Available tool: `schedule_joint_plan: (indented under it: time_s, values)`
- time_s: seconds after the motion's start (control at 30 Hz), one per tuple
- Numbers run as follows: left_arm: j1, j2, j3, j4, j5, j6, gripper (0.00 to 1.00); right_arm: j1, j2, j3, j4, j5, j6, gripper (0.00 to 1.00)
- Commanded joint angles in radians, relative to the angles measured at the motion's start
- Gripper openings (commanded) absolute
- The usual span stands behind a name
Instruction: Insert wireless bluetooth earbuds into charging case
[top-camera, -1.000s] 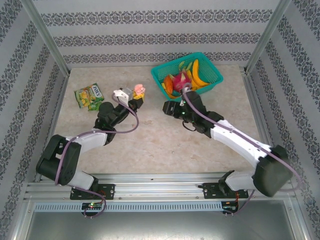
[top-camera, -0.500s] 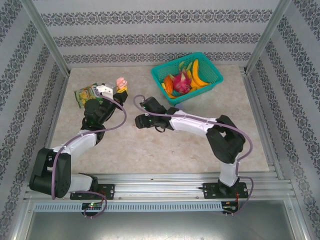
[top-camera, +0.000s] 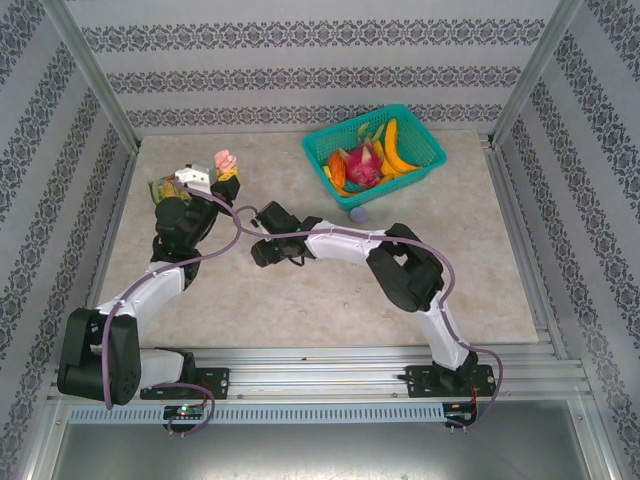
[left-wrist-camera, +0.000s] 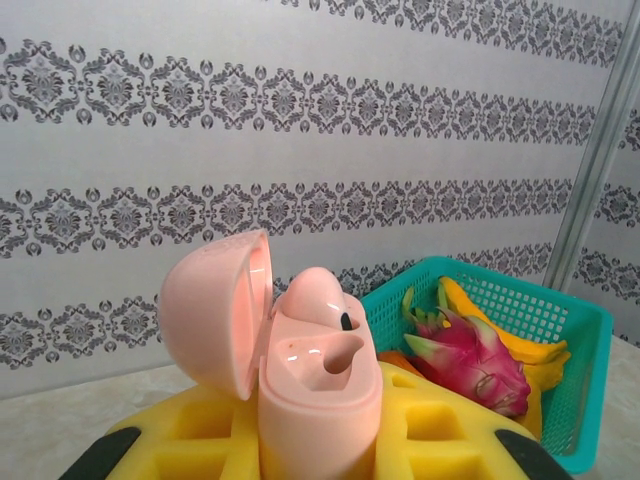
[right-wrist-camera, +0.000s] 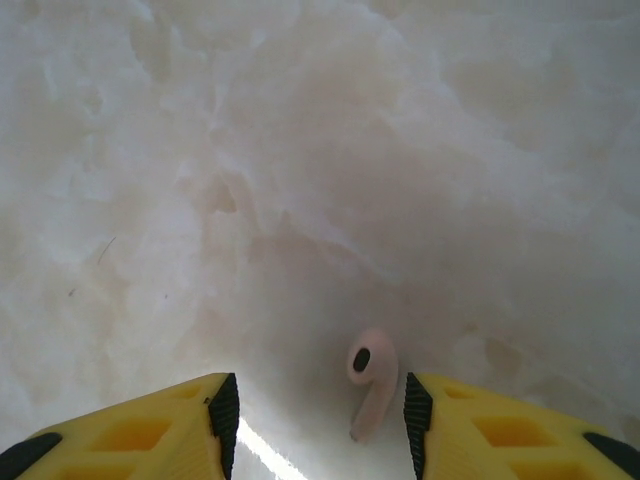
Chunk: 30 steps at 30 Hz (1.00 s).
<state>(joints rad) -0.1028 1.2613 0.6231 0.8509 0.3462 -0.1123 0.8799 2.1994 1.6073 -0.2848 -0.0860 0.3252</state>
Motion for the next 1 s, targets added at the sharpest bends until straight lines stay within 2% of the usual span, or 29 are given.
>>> schedule_joint_plan:
  time_s: [0.0, 0.23, 0.53, 0.97]
  values:
    - [0.02, -0.029, -0.009, 0.005, 0.003, -0.026, 0.0, 0.013, 0.038, 0.056, -0.037, 0.048, -0.031, 0.48]
    - [0.032, -0.034, -0.015, 0.01, 0.005, -0.038, 0.0, 0.017, 0.082, 0.104, -0.073, 0.116, -0.043, 0.45]
    - [0.038, -0.045, -0.014, 0.005, 0.007, -0.041, 0.0, 0.019, 0.124, 0.149, -0.096, 0.121, -0.044, 0.41]
    - [0.046, -0.05, -0.022, 0.008, 0.01, -0.052, 0.0, 0.05, 0.132, 0.135, -0.111, 0.186, -0.069, 0.35]
